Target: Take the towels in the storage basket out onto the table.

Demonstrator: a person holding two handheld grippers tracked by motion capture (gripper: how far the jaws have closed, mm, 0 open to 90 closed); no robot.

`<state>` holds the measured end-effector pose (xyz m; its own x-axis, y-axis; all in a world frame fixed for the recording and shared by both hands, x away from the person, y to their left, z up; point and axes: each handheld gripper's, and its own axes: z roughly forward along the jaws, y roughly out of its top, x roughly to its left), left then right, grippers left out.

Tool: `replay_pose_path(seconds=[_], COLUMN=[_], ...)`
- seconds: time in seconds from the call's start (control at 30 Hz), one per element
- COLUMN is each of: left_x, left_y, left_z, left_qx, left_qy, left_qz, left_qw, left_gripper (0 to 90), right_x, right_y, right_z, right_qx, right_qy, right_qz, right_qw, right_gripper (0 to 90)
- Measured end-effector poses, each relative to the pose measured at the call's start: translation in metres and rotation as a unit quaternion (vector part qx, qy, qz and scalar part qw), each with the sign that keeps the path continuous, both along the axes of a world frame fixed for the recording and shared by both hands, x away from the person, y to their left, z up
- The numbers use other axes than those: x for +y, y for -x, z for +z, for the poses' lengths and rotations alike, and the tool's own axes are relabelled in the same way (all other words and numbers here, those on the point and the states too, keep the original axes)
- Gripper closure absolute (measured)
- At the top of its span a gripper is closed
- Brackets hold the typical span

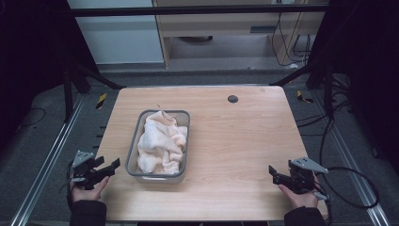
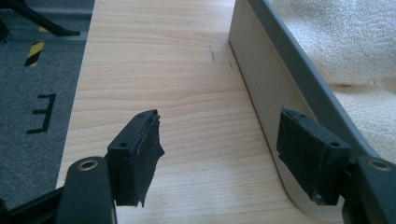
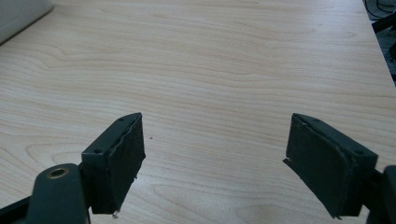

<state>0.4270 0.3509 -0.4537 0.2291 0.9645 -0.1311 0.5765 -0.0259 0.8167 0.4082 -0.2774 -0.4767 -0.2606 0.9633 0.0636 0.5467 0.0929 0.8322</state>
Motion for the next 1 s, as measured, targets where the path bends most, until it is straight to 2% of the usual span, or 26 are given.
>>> replay_pose_path(seconds=[0.07, 0.23, 0.53, 0.83, 1.0], left_x=[-0.001, -0.002, -0.004, -0.009, -0.014], left_y=[0.001, 0.005, 0.01, 0.011, 0.013], left_z=[0.004, 0.013, 0.031, 0.044, 0.056], left_qx=[-0.003, -0.009, -0.02, -0.013, -0.02], left_qy=[0.0, 0.019, 0.046, 0.046, 0.041], left_qz=[0.003, -0.004, -0.02, -0.039, -0.054], left_qw=[1.0, 0.9998, 0.9986, 0.9981, 0.9975], left_gripper=[31.2, 30.8, 32.3, 33.2, 33.2], right_x=[0.0, -0.001, -0.001, 0.001, 0.002], right_y=[0.0, 0.0, 0.001, 0.001, 0.0], right_z=[0.0, 0.001, 0.001, 0.0, -0.002], right_qx=[-0.006, -0.014, -0.015, -0.007, -0.006], right_qy=[0.007, 0.008, 0.001, 0.003, 0.009], right_qz=[-0.005, -0.017, -0.013, -0.001, 0.002], right_qw=[0.9999, 0.9997, 0.9998, 1.0, 0.9999], right_gripper=[18.9, 19.0, 19.6, 19.3, 19.1])
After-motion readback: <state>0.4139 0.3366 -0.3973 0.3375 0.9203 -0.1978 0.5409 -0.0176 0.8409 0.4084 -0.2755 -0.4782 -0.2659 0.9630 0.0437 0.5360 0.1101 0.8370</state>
